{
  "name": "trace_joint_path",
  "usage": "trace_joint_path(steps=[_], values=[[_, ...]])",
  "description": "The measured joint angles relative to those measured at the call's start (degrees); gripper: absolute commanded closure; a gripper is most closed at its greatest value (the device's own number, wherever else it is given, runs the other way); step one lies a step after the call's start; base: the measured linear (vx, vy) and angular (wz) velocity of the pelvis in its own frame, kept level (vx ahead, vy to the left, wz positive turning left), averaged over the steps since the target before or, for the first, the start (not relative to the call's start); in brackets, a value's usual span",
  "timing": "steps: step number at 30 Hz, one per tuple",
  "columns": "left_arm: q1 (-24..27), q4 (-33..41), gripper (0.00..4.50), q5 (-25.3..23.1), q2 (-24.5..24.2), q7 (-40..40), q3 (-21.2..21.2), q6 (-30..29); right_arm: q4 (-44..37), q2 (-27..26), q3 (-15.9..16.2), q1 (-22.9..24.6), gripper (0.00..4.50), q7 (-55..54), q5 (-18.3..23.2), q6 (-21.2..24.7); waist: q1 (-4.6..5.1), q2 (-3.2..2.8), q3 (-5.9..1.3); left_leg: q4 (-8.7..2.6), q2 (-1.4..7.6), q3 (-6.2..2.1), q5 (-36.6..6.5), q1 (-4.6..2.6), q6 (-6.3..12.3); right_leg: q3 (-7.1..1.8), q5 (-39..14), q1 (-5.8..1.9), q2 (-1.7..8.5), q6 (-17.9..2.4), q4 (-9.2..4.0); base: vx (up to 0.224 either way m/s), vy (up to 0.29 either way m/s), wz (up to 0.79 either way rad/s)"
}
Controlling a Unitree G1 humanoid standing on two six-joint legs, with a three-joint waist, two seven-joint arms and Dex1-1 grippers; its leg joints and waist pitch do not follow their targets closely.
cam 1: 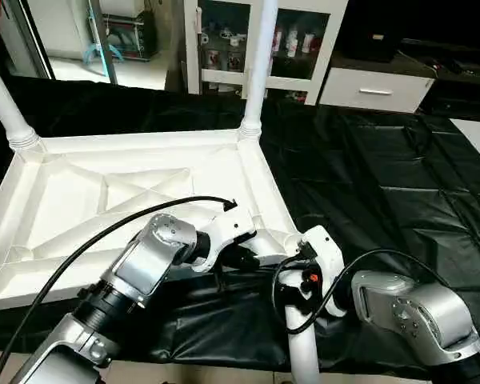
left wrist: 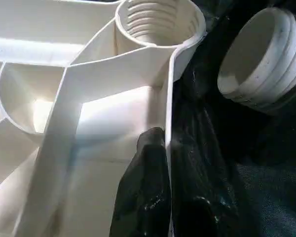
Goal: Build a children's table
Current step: Move to table
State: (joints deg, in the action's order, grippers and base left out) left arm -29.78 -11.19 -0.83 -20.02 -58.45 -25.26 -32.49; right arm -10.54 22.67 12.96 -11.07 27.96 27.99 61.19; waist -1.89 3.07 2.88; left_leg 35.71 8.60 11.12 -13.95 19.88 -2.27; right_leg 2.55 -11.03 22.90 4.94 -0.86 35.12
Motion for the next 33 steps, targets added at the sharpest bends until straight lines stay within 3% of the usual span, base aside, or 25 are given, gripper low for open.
trace_joint_path(steps=[7, 13, 20, 23, 28, 33], values=[[-0.32, -0.53, 4.5, -0.07, -0.21, 0.58, 0.0, 1.01, 0.52, 1.46, -1.66, -0.27, 1.24, 0.03, 0.02, 0.71, -0.01, 0.01, 0.0, 0.0, 0.0, 0.01, 0.0, 0.07, 0.0, -0.01, 0.0, 0.01, 0.0, 0.01, -0.12, 0.0, 0.0, 0.0], [-0.32, -0.8, 4.5, -0.06, -1.7, 0.5, 0.35, 2.04, 4.59, 6.29, -8.75, -0.97, 1.25, -0.12, -0.17, 2.1, -0.1, 0.12, -0.01, 0.0, 0.0, 0.02, -0.01, 0.08, 0.02, 0.0, 0.15, 0.01, 0.0, -0.25, -0.13, 0.0, 0.0, 0.0], [-0.32, -0.88, 4.5, -0.04, -1.86, 0.17, 0.46, 2.57, 8.04, 7.34, -12.74, -2.8, 1.25, -0.78, -0.39, 2.18, -0.13, 0.1, 0.01, -0.13, 0.03, 0.02, 0.0, 0.09, 0.01, 0.06, 0.17, 0.04, 0.0, -0.25, -0.07, 0.0, 0.0, 0.0], [-0.42, -1.04, 4.5, -0.02, -1.8, 0.04, 0.43, 3.13, 13.82, 6.68, -16.25, -6.61, 1.25, -1.96, -0.45, 1.26, -0.07, 0.07, 0.03, -0.13, 0.03, 0.07, 0.02, 0.09, 0.02, 0.04, 0.18, 0.11, 0.0, -0.26, -0.09, 0.0, 0.0, 0.0], [-0.55, -1.11, 4.5, -0.05, -1.8, -0.4, 0.05, 4.33, 20.98, 7.08, -24.85, -12.54, 1.31, -4.24, 0.71, -0.69, -0.31, -0.07, 0.12, -0.14, 0.03, 0.09, 0.04, 0.08, 0.04, 0.03, 0.23, 0.21, 0.01, -0.29, 0.04, 0.0, 0.0, 0.0], [-0.77, -1.39, 4.5, -0.03, -1.59, -0.82, 0.04, 4.55, 25.54, 10.9, -26.83, -15.37, 1.35, -1.72, 1.09, -1.7, -0.68, -0.18, 0.17, -0.2, 0.13, 0.12, 0.24, 0.09, 0.36, 0.13, 0.2, 0.23, -0.01, -0.26, 0.07, 0.0, 0.0, 0.0]])
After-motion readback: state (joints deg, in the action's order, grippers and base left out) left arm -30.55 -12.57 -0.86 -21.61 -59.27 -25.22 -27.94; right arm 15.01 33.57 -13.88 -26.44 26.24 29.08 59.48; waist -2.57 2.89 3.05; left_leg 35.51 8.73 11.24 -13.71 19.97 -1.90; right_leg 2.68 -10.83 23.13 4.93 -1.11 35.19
